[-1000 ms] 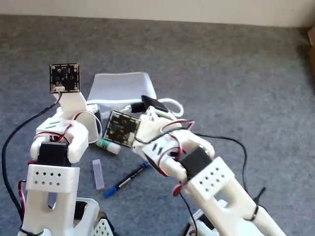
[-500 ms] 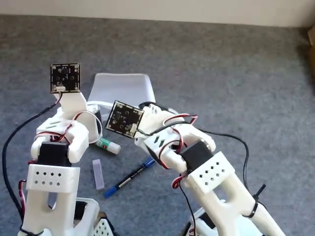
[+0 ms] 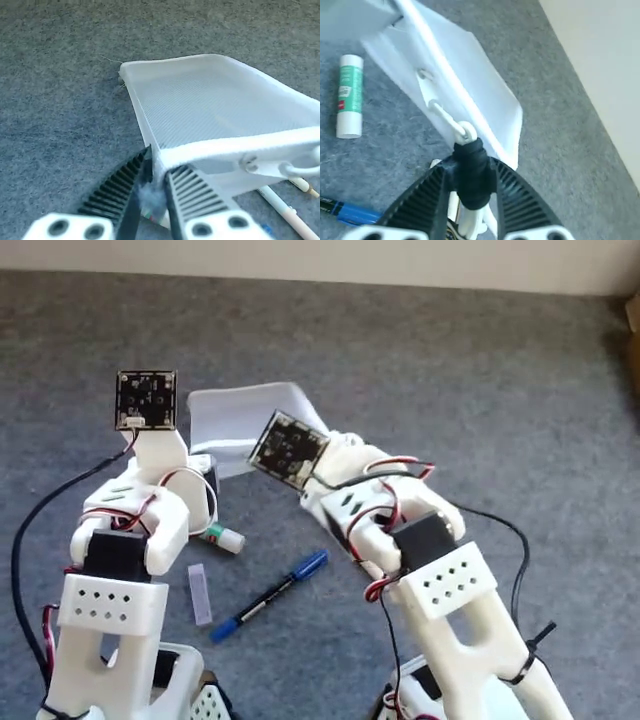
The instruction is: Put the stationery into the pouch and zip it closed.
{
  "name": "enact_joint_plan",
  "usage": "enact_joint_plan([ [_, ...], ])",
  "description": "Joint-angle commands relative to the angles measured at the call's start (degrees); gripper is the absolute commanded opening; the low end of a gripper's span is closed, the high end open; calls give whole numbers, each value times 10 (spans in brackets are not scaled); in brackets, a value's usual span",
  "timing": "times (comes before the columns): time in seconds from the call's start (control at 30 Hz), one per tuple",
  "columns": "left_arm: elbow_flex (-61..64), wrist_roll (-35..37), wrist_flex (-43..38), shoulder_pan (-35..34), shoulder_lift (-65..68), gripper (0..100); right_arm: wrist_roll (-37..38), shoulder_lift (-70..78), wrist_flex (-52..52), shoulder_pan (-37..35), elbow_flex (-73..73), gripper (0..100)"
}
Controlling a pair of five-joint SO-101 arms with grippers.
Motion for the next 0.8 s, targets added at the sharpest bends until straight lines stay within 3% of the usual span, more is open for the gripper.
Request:
enact_joint_plan([
  [0.0, -6, 4, -4, -15, 0, 7, 5, -6, -12, 57, -36, 7],
  [0.43, -6, 4, -3, -15, 0, 7, 2, -5, -21, 153, -54, 7],
  [0.77, -6, 4, -3, -15, 0, 7, 2, -5, -21, 174, -54, 7],
])
